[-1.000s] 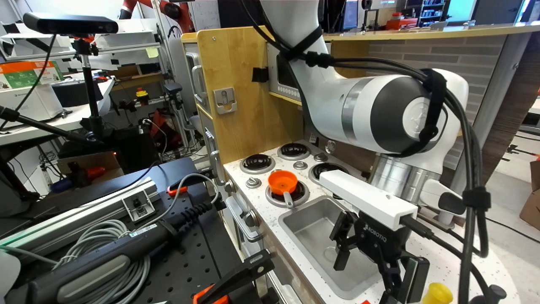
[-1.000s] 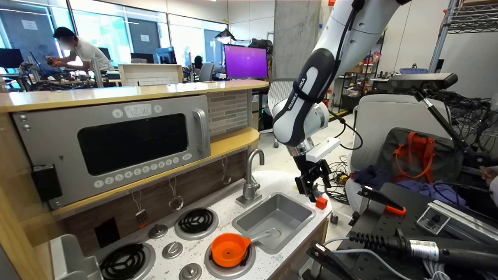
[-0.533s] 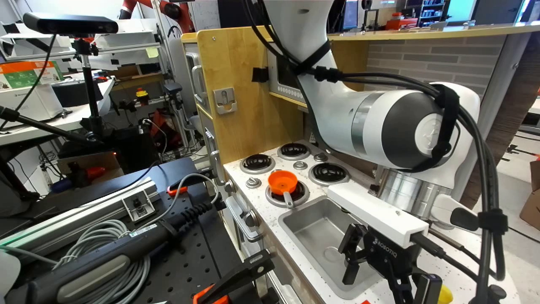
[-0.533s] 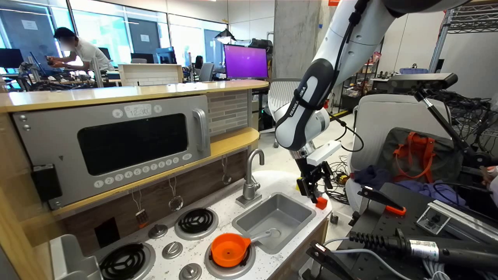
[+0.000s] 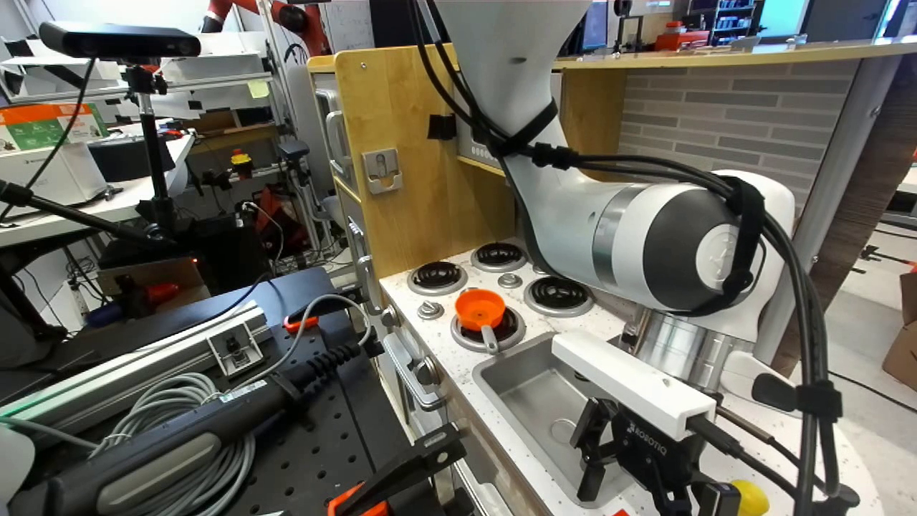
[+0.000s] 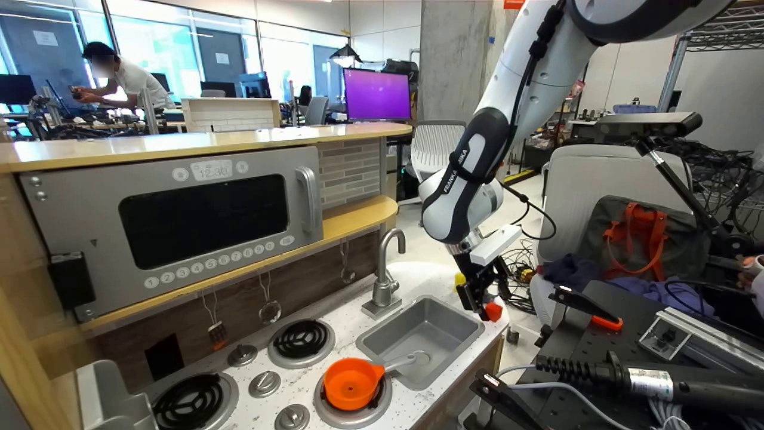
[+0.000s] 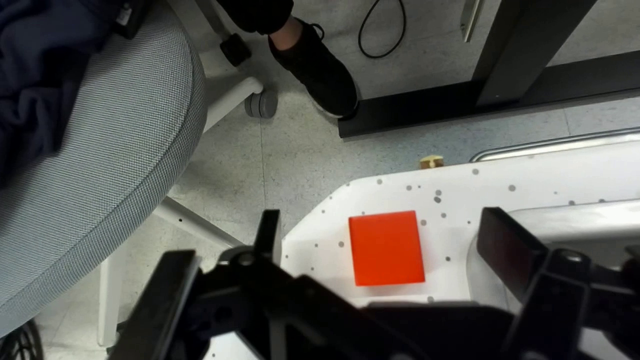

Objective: Move the orange block closer to the yellow object

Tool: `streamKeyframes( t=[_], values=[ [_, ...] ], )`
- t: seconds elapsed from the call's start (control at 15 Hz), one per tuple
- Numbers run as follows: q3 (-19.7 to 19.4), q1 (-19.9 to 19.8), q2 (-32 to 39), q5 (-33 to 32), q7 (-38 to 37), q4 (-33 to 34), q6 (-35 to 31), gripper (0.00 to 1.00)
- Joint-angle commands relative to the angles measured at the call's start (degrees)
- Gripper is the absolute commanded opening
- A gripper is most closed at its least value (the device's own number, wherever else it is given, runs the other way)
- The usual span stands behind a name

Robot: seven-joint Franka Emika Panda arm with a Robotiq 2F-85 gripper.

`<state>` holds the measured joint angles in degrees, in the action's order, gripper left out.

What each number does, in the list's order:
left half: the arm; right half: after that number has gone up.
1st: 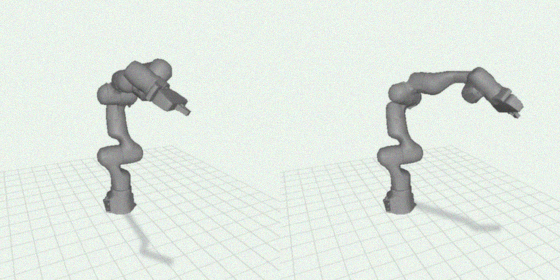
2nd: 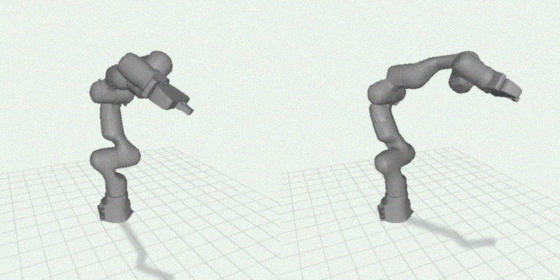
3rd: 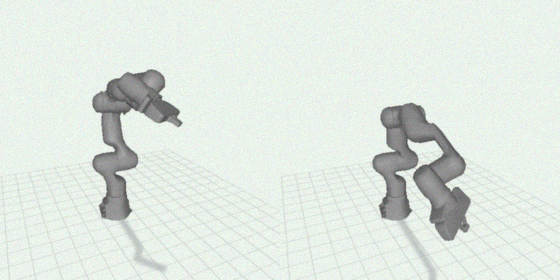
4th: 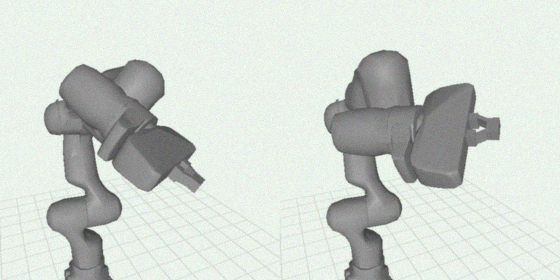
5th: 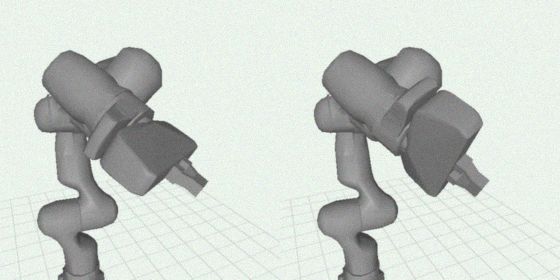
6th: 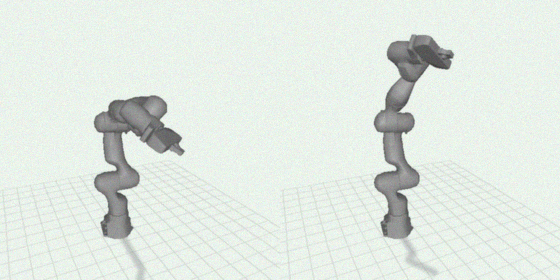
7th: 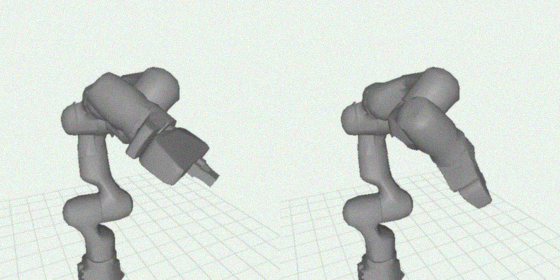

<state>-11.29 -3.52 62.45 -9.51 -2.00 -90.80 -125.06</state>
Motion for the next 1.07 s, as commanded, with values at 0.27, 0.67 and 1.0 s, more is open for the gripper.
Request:
streamKeyframes(
  t=[0.27,0.67,1.0],
  values=[
    [-0.15,0.08,3.29,-1.32,-0.45,5.25,4.91,0.56],
    [-0.19,0.34,4.03,-1.89,-0.23,6.48,6.39,0.13],
    [-0.12,1.19,2.85,-2.46,-0.71,5.72,6.65,0.11]
  ],
)
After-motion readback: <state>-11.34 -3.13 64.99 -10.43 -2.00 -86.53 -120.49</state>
